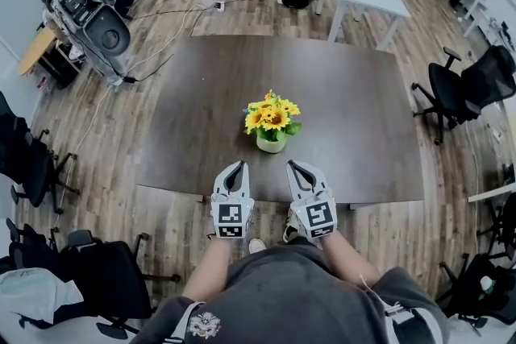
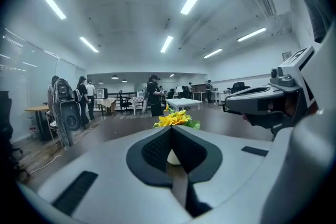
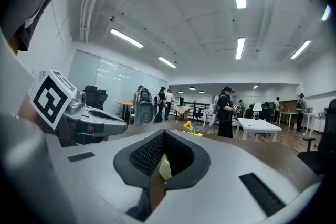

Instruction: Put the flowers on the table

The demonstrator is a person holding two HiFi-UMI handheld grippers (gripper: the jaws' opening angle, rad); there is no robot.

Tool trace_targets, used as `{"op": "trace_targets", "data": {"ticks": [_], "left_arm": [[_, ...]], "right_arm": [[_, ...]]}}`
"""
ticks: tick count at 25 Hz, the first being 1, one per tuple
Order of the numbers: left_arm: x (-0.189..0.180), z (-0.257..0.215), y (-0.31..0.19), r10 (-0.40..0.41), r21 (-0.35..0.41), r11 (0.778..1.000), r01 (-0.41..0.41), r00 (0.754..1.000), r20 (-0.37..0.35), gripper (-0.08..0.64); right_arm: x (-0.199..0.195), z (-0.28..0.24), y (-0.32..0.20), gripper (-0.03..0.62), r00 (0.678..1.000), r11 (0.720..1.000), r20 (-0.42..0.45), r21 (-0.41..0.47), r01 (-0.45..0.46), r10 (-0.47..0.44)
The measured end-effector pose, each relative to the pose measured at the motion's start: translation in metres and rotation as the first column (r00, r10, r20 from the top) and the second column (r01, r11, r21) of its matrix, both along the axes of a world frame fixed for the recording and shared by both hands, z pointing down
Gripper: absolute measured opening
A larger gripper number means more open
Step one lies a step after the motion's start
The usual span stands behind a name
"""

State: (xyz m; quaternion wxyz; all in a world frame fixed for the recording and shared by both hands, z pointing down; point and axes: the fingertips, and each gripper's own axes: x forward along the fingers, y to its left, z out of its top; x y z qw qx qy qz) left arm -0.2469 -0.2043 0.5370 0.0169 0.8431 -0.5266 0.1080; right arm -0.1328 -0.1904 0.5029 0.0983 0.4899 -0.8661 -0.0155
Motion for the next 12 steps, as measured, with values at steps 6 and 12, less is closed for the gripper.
{"op": "trace_targets", "data": {"ticks": [6,12], "left_arm": [[-0.004,-0.007,0.016,0.019,0.004,1.0,-0.019,1.0,-0.008,0.008],[-0.012,-0.003,0.048,0.028,-0.031,0.999,-0.028,1.0,-0.001,0.008]], "right_arm": [[-0.007,-0.007,0.014,0.023,1.0,1.0,-0.013,0.017,-0.014,0.014],[-0.016,0.005,0.049,0.023,0.999,1.0,-0.034,-0.018,-0.017,0.017]]}}
